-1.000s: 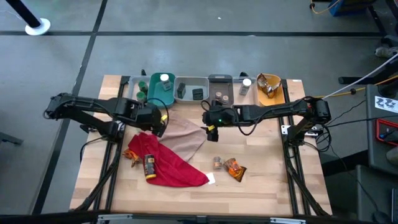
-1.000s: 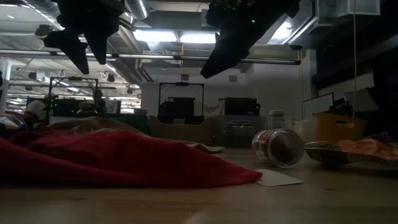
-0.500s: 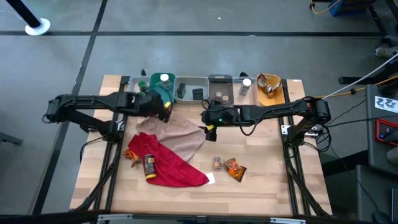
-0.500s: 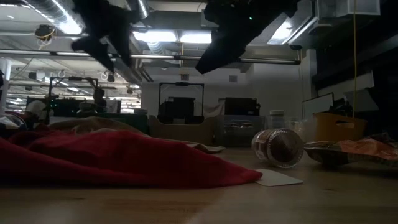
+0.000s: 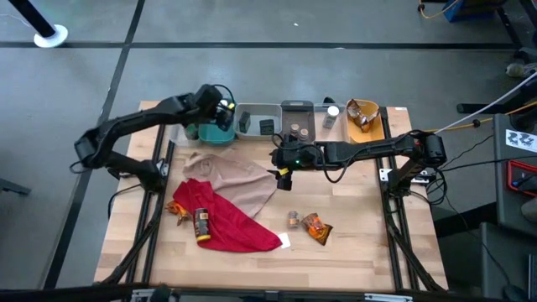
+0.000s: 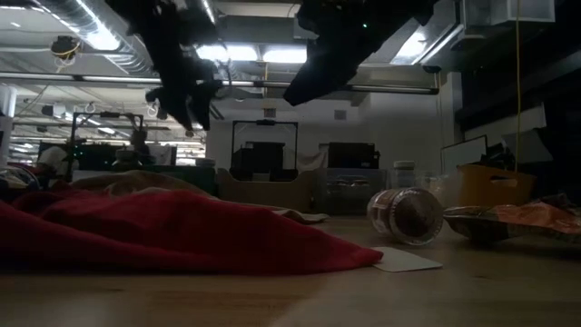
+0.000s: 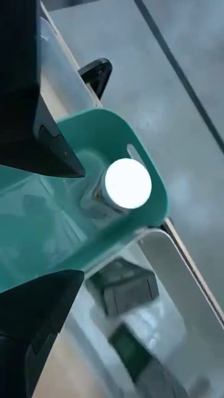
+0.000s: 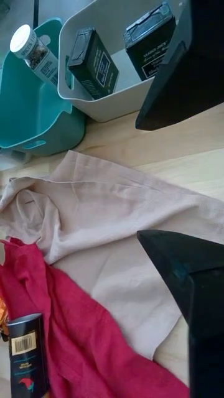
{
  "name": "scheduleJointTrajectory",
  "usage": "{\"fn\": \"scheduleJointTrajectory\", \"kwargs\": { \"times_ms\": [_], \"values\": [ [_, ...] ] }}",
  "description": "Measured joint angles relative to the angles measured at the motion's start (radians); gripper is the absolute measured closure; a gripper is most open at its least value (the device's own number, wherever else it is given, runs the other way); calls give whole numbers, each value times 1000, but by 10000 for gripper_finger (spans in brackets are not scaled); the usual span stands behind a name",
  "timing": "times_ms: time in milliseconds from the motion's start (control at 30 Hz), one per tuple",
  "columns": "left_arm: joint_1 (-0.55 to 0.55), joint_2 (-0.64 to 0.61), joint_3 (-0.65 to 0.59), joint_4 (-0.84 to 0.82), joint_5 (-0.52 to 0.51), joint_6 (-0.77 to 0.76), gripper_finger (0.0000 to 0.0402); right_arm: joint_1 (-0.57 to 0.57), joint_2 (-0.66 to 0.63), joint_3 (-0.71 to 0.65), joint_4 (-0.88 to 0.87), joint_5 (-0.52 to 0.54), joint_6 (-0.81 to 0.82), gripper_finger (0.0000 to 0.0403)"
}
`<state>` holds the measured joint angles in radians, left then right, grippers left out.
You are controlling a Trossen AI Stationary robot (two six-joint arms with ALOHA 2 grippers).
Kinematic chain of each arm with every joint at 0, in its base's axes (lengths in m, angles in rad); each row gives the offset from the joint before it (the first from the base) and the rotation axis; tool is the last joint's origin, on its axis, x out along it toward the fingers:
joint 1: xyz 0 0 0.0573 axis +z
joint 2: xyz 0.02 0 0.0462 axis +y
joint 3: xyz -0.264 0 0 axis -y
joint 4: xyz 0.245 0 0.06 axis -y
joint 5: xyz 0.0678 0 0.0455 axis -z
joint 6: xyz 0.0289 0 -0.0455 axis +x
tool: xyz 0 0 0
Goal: Sort spices by type
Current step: Put the white seasoning bottle into the transparent bin
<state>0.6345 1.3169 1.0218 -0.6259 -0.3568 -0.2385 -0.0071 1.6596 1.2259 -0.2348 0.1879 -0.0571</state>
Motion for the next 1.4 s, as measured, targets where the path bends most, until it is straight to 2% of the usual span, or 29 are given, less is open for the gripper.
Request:
{"fn": "scheduleJointTrajectory", "kwargs": {
  "times_ms": [100, 233, 500, 900, 1033, 1400],
  "values": [
    [59, 67, 0, 47, 52, 70, 162, 0, 0, 0, 0, 0, 0, 127],
    [103, 148, 0, 118, 63, 131, 162, 0, 0, 0, 0, -1, 0, 127],
    [152, 231, 0, 156, 63, 142, 162, 0, 0, 0, -2, -1, 0, 127],
    [187, 271, 0, 271, 66, 145, 162, 0, 0, 0, -1, -2, 0, 127],
    [190, 272, 0, 312, 69, 213, 162, 0, 0, 0, -1, -5, 0, 127],
    [211, 282, 0, 317, 75, 215, 162, 0, 0, 0, -1, -15, 0, 127]
  ]
}}
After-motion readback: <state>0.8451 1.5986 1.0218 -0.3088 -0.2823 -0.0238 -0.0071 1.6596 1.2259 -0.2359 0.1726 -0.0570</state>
